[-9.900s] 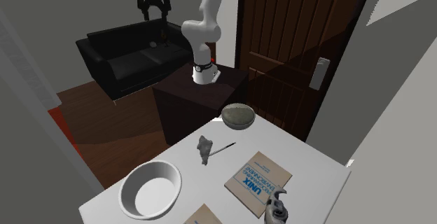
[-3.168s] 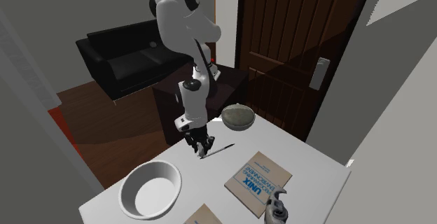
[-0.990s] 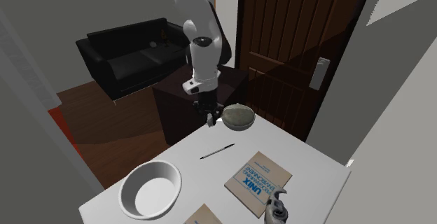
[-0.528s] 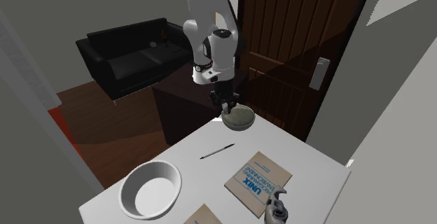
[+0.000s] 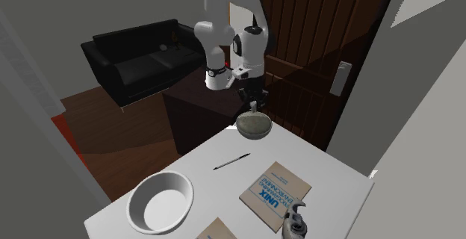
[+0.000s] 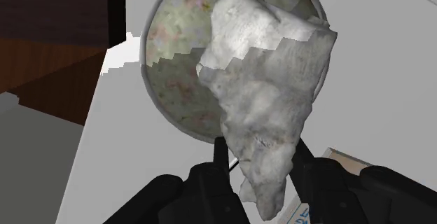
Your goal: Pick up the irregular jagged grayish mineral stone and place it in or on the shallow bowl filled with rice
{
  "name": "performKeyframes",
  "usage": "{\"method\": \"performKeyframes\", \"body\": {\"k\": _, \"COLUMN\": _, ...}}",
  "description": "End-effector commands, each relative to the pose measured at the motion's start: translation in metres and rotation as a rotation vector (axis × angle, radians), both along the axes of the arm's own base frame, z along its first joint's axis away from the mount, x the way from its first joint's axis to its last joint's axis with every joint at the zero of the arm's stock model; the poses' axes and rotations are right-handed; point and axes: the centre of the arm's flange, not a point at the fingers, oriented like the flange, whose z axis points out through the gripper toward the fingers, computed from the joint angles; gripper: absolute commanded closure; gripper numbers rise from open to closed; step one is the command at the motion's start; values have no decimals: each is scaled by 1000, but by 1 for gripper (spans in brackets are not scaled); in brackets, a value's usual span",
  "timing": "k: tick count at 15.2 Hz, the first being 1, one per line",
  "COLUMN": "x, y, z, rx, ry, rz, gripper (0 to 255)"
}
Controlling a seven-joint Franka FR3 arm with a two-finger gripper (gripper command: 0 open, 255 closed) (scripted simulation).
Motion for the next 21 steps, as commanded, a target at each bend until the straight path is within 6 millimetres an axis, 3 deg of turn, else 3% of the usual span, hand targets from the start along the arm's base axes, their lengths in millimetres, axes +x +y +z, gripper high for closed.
{"method": "performKeyframes", "body": {"k": 1, "x": -5, "y": 2, "z": -8, "rx": 0, "ry": -1, "rz": -1, "gripper": 255}}
{"method": "performKeyframes", "body": {"k": 13, "x": -5, "y": 2, "z": -72, "rx": 0, "ry": -1, "rz": -1, "gripper": 255}}
{"method": "performKeyframes", "body": {"k": 21, "x": -5, "y": 2, "z": -74, "rx": 0, "ry": -1, "rz": -1, "gripper": 255}}
